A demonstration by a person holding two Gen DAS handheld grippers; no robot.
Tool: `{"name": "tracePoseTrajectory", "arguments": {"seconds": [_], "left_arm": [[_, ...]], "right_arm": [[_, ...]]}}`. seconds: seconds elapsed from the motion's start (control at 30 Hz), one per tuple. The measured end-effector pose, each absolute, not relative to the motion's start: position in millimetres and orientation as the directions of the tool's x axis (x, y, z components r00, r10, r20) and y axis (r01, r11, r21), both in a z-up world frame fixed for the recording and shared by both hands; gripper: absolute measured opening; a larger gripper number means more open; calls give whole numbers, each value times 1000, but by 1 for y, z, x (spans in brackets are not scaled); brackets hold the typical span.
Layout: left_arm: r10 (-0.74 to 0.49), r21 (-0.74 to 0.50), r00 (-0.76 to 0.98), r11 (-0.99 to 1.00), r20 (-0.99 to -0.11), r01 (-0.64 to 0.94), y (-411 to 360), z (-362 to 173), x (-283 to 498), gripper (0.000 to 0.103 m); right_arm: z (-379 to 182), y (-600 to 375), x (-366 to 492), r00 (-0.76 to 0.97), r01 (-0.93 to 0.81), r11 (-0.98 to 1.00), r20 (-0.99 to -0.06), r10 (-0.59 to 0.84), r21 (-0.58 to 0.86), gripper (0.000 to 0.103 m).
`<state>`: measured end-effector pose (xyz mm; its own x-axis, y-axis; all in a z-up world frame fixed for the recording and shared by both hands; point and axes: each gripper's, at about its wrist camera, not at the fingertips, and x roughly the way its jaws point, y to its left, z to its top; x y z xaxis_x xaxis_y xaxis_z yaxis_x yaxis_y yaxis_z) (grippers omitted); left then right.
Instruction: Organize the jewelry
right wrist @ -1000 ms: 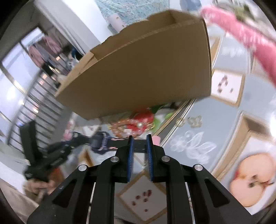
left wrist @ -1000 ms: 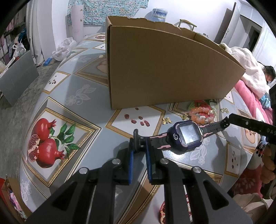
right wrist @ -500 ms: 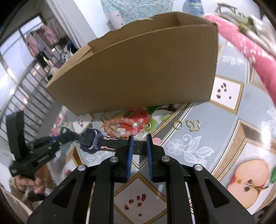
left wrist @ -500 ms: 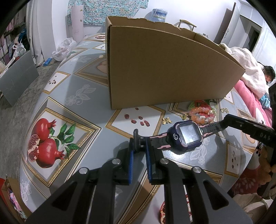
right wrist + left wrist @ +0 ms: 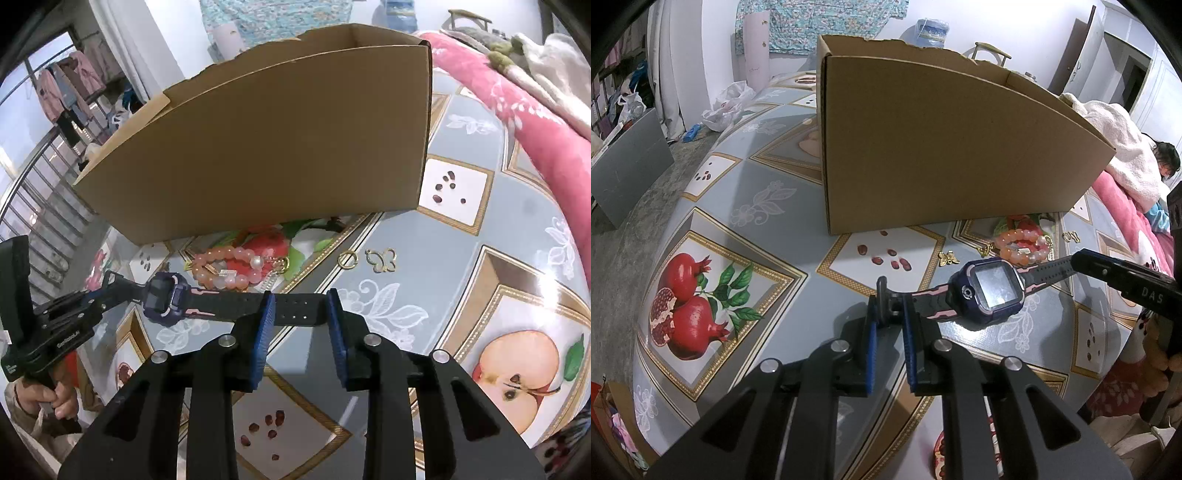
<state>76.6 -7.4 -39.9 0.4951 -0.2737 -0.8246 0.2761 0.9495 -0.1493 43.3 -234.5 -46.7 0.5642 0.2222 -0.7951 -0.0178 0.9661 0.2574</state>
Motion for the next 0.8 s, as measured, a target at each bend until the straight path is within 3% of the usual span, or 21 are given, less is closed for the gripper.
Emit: {"name": "tracePoseTrajectory", "arguments": {"seconds": [0.17,0.2,0.37,0.5,0.63,0.8], "left_arm": [[-272,-146,495,950,-825,277,-7,-40,77,12],[-273,-148,495,949,-825,277,-8,-40,77,12],[-268,-142,498,951,-825,276,-8,-40,76,12],[-267,-141,498,951,-825,276,-8,-40,76,12],[-266,-139,499,951,-825,277,-8,-40,76,12],[-266,-138,498,950,-826,279,-8,-40,76,12]], "right_arm": [[-46,-235,42,567,-19,978,-804,182,208,10],[-47,-235,42,562,-25,974,-802,201,226,1],[-45,-225,39,558,-73,958,-785,270,277,1],[-45,-223,38,545,-80,958,-793,273,275,8],[-40,-235,39,559,-18,961,-794,238,276,34],[-44,-257,47,525,36,934,-802,285,355,41]]}}
